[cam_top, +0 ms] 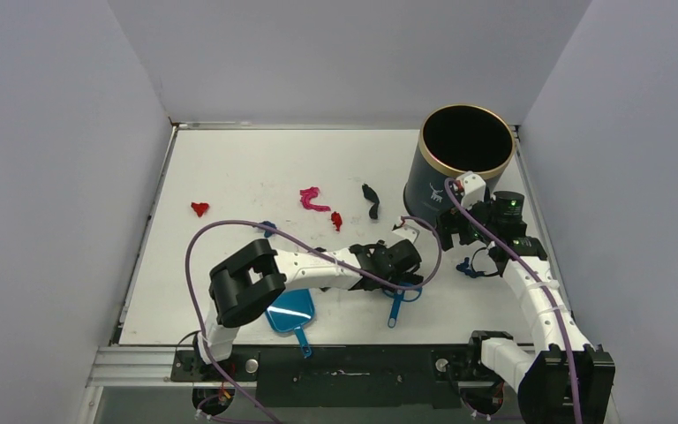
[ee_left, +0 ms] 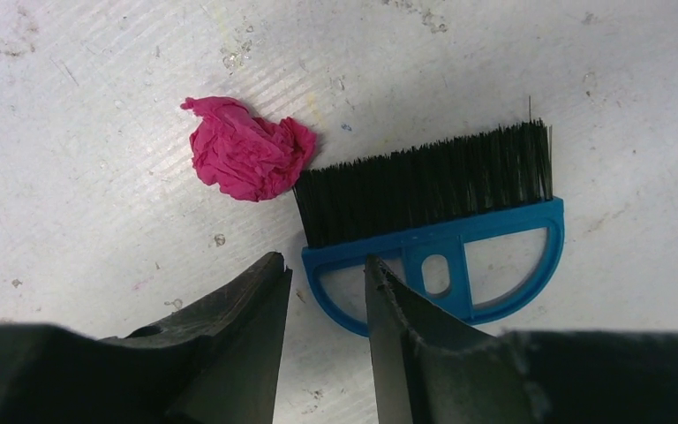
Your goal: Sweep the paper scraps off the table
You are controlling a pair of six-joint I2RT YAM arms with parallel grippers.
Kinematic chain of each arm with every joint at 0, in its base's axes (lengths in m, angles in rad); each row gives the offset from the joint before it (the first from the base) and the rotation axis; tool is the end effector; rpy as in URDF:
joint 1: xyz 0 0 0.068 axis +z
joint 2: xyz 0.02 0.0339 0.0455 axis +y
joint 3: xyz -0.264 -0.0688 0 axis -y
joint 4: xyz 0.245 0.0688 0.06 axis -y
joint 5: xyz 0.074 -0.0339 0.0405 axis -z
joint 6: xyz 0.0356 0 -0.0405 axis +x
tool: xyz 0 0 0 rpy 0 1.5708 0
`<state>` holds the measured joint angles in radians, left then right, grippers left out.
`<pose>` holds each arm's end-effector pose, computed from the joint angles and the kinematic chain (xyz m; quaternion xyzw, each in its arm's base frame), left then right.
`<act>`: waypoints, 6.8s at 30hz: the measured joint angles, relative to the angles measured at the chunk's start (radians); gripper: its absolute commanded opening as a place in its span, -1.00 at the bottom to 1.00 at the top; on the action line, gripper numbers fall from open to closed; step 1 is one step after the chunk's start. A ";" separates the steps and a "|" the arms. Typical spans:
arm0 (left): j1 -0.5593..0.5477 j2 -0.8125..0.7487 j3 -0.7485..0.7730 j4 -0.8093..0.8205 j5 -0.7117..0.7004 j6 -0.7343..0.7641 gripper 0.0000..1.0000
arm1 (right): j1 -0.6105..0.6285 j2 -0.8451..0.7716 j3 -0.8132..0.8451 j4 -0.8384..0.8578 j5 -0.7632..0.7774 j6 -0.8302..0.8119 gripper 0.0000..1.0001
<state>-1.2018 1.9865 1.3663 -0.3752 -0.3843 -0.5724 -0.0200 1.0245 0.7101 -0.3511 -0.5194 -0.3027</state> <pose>0.1636 -0.3861 0.1717 0.2398 0.9118 -0.1003 0.3179 0.2172 0.0133 0.2556 -0.2336 0.8446 0.1600 0.4543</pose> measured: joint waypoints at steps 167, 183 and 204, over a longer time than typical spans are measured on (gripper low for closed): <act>0.335 -1.218 -0.762 0.393 0.657 -0.045 -1.00 | 0.461 0.405 0.697 -0.699 -0.389 -0.273 0.77; 0.334 -1.273 -0.745 0.130 0.782 0.120 -1.00 | 0.676 0.464 0.663 -0.776 -0.341 -0.418 0.35; 0.342 -1.251 -0.756 0.180 0.782 0.164 -0.41 | 0.654 0.465 0.623 -0.868 -0.435 -0.494 -0.89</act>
<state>-0.8597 0.7353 0.6102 -0.1947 0.3977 -0.4084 0.6342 1.4899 1.3327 -1.2194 -0.9543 -0.7967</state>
